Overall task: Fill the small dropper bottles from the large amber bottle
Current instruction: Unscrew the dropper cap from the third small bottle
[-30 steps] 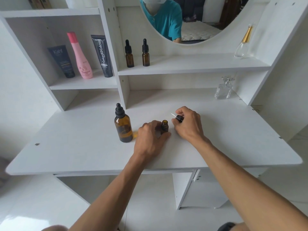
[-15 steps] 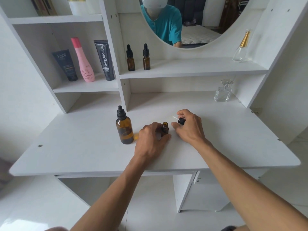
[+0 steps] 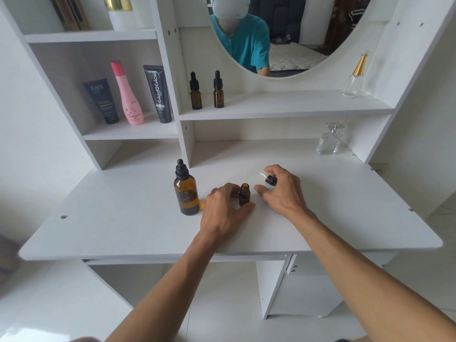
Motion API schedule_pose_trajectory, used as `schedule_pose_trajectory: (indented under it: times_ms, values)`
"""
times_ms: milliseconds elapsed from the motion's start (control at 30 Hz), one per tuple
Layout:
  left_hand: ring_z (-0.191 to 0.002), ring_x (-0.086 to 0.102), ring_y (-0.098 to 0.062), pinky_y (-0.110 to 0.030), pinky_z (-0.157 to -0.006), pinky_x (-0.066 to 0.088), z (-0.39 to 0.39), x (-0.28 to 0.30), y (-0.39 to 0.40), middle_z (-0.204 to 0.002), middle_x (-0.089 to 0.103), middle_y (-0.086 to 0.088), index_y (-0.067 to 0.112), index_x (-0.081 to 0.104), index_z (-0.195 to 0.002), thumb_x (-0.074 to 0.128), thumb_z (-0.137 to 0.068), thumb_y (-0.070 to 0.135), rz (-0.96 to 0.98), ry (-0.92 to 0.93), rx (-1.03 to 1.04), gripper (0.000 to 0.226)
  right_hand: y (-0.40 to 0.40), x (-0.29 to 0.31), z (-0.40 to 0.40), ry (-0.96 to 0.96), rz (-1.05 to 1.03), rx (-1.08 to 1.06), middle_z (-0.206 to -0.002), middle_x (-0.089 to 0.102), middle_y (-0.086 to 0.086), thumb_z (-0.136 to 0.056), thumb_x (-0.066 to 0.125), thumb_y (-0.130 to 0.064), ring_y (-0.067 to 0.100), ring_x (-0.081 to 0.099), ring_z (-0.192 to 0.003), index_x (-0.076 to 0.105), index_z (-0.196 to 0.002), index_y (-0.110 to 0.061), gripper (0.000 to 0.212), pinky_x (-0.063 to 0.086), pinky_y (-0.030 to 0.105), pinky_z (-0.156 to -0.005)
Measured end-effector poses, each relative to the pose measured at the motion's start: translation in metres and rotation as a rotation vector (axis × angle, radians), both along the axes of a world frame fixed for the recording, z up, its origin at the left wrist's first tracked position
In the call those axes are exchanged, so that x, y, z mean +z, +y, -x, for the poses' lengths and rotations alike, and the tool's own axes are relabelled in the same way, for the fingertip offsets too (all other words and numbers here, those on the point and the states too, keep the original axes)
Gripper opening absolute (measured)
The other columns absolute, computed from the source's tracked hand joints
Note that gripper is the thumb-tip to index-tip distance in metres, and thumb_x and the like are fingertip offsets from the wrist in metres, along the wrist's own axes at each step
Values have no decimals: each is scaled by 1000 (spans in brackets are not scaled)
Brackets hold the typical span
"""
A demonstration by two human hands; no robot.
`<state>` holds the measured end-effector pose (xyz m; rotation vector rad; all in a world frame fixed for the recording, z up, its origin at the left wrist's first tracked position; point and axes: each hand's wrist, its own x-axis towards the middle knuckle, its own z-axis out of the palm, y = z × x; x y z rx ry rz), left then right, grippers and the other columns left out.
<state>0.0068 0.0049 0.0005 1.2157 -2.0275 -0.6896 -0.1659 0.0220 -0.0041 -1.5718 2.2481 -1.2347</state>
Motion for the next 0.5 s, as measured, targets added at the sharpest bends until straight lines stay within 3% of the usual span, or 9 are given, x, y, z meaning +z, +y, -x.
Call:
schedule_pose_trajectory:
  times_ms: [133, 267, 400, 500]
  values:
    - [-102, 61, -15, -26, -82, 47, -1, -2, -2, -108, 70, 4, 19, 65, -117, 77, -76, 41, -8, -4, 6, 48, 3, 2, -1, -3, -11, 8, -110, 68, 6, -77, 84, -22, 11, 55, -83, 63, -120, -10, 49, 36, 13, -81]
    - [-107, 60, -17, -30, -87, 49, -3, -1, -1, -112, 69, 2, 16, 62, -123, 78, -76, 41, -14, 3, 15, 55, 4, 4, -1, 1, -34, 11, -114, 67, 6, -77, 84, -24, 11, 55, -88, 62, -123, -12, 52, 36, 16, -83]
    - [-112, 57, -17, -26, -90, 45, -10, 1, 5, -119, 64, 0, 13, 54, -129, 77, -79, 37, -3, 30, 24, 60, 8, 11, -2, 28, -63, 26, -123, 62, 4, -76, 84, -26, 16, 61, -95, 59, -127, -15, 58, 42, 22, -91]
    - [-109, 57, -14, -24, -89, 46, -19, 4, 15, -116, 64, 1, 13, 53, -124, 73, -80, 24, 62, 49, 25, 49, 13, 22, -6, 57, -64, 38, -129, 59, 3, -80, 78, -22, 21, 63, -100, 59, -129, -16, 52, 47, 33, -100]
